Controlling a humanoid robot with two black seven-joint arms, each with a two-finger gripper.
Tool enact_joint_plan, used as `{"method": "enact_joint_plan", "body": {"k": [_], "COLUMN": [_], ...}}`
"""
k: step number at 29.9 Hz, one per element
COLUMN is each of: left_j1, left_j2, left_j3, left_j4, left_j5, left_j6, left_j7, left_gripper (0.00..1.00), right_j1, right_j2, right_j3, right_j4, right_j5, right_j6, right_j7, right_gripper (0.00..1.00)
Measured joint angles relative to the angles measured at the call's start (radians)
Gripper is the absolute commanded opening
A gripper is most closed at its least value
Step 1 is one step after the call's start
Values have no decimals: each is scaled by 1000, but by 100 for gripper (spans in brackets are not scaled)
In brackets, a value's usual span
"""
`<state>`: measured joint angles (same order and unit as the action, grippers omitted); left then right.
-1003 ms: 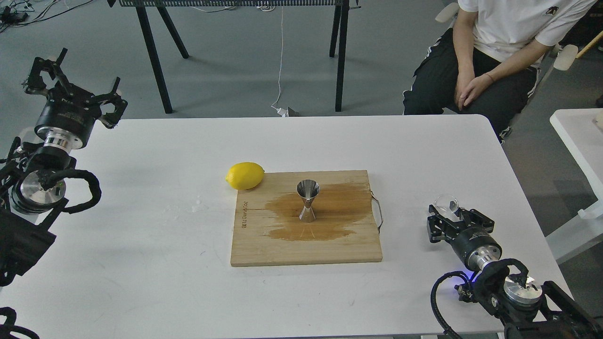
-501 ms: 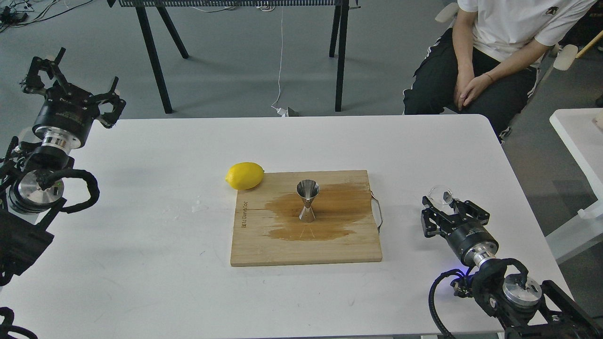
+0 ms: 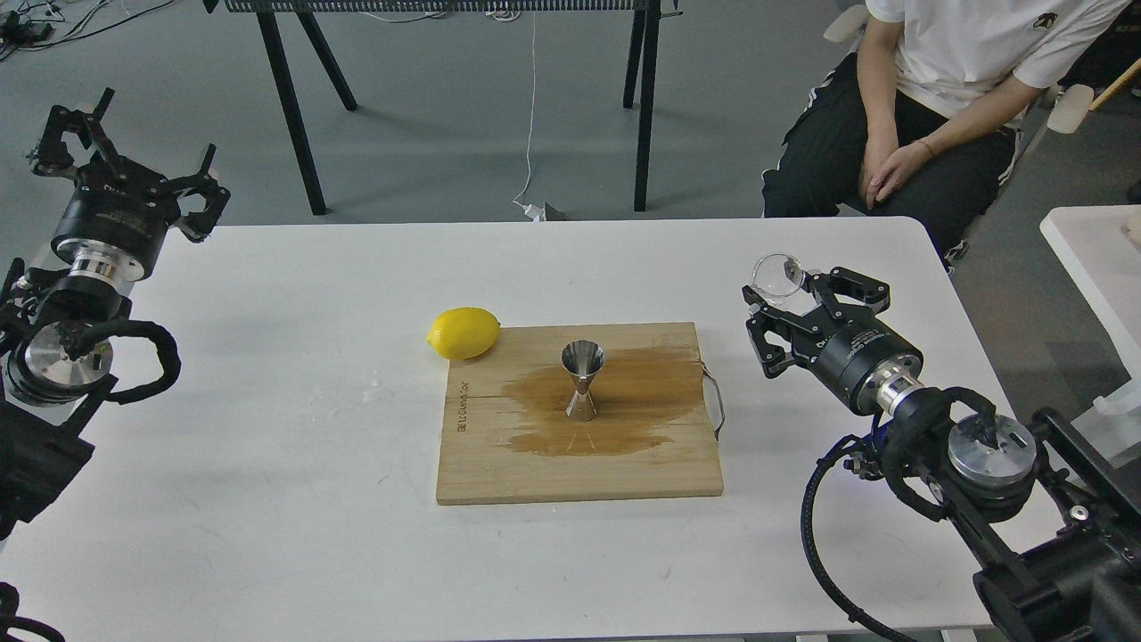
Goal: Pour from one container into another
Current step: 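Grasp the clear glass cup with the right gripper and lift it, then carry the glass cup with the right gripper above the jigger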
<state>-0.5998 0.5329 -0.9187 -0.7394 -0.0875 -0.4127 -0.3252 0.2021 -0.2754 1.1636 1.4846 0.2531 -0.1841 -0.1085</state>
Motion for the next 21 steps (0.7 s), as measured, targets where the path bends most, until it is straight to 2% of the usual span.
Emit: {"method": "enact_joint_plan", "body": {"k": [9,17,21], "left_j1": [1,1,4], "left_j2": [17,18,19], "left_j3": [6,8,8], "left_j4": [0,0,0], "left_j5": [0,2,2], "left_j6": [-1,1,2], "left_j7": [0,0,-3], "left_gripper": [100,100,100], "right_j1": [144,179,189], "right_j2": [34,113,131], "right_j3": [-173,-262,-285], "right_j4": [-8,-44,-46], "right_j5": [-124,-353,-398], "right_j6": [-64,-95,-105], "right_j7": [6,8,7], "right_gripper": [18,18,18]}}
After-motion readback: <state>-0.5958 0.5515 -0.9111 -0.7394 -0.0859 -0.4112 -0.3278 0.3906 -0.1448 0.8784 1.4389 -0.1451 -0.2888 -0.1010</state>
